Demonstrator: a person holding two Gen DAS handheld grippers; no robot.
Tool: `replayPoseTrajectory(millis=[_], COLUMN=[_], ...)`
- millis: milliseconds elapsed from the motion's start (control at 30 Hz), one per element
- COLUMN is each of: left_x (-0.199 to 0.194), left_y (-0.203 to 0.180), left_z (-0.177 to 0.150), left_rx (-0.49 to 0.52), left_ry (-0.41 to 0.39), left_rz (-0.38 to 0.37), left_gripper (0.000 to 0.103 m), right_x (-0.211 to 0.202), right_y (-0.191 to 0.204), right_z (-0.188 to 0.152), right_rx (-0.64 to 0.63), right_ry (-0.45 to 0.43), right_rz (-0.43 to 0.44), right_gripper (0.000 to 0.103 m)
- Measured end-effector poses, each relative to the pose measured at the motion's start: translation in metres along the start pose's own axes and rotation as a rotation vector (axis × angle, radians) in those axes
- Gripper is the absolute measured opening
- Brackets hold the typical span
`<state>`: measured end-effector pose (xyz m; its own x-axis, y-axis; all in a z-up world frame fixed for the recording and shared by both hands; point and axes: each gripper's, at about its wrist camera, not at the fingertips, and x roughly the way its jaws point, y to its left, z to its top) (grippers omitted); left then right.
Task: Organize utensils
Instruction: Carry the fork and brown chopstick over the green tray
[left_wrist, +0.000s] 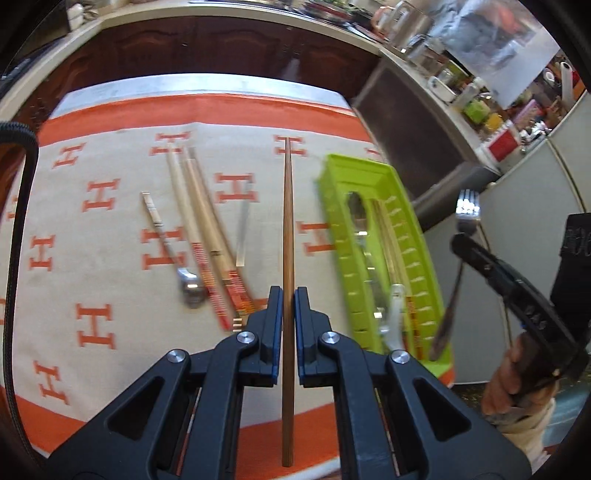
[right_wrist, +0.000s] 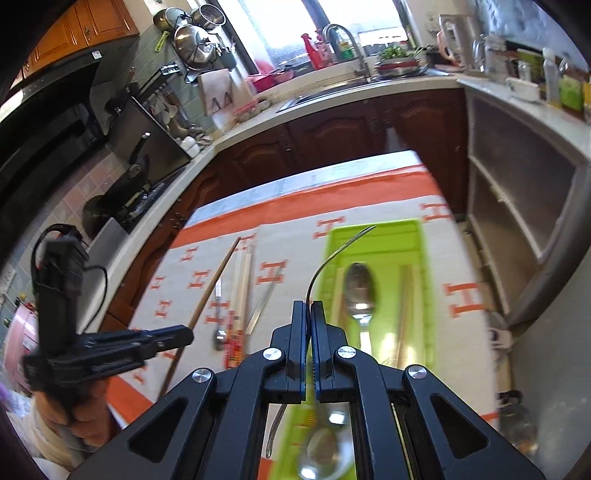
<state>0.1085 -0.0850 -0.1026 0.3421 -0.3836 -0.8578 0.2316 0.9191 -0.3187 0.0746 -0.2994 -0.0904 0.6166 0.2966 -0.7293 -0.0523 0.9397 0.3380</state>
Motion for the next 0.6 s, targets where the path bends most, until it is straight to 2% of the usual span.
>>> replayPoseTrajectory(millis=[167, 333, 600], left_x=[0.021, 0.056, 0.112], left_y=[-0.047, -0.079, -0.078], left_z=[0.012, 0.022, 0.035], left_rx=[0.032, 0.034, -0.036], left_ry=[0.036, 0.062, 0.078], left_rz=[-0.061, -0.069, -0.069], left_gripper=[0.004, 0.004, 0.004], right_x=[-0.010, 0.005, 0.061], right_y=[-0.033, -0.060, -0.085], right_z=[0.008, 0.010, 0.017], right_rx=[-0.041, -0.084, -0.145], right_ry=[0.004, 0.054, 0.138], right_rz=[-0.067, -0.109, -0.121], right_gripper=[0.002, 0.002, 0.002])
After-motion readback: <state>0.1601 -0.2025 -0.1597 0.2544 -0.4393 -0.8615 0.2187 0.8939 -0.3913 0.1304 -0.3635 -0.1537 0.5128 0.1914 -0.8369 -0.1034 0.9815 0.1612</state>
